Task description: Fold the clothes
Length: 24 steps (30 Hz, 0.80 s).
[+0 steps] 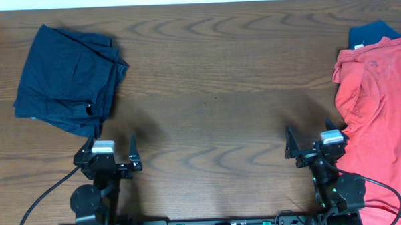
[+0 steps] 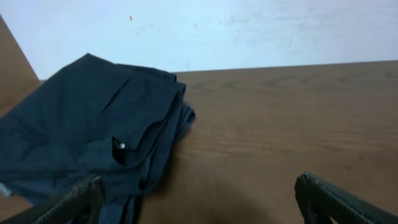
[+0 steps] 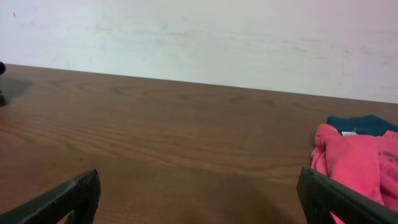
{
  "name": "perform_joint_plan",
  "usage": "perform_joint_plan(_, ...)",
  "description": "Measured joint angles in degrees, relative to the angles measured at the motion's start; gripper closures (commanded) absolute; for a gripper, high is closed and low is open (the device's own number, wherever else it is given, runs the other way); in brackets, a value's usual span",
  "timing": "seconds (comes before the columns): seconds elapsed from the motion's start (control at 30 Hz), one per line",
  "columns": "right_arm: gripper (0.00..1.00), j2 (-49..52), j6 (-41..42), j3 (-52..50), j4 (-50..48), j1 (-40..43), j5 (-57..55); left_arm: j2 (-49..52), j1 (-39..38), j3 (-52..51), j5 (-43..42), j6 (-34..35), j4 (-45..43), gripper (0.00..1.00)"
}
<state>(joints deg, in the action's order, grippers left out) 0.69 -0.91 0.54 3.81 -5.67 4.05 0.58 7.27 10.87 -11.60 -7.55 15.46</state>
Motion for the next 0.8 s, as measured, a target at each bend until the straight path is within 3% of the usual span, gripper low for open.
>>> perform_joint_plan(0.4,0.01,-0.02,0.00,-0.02,-0.02,0.00,-0.02,0.00,0.00,-8.83,0.04,0.00,-12.98,0.02)
perform_joint_plan(0.8,0.01,0.00,0.00,-0.02,-0.02,0.00,0.00,0.00,0.00,-9.03,0.04,0.00,-13.42,0.02)
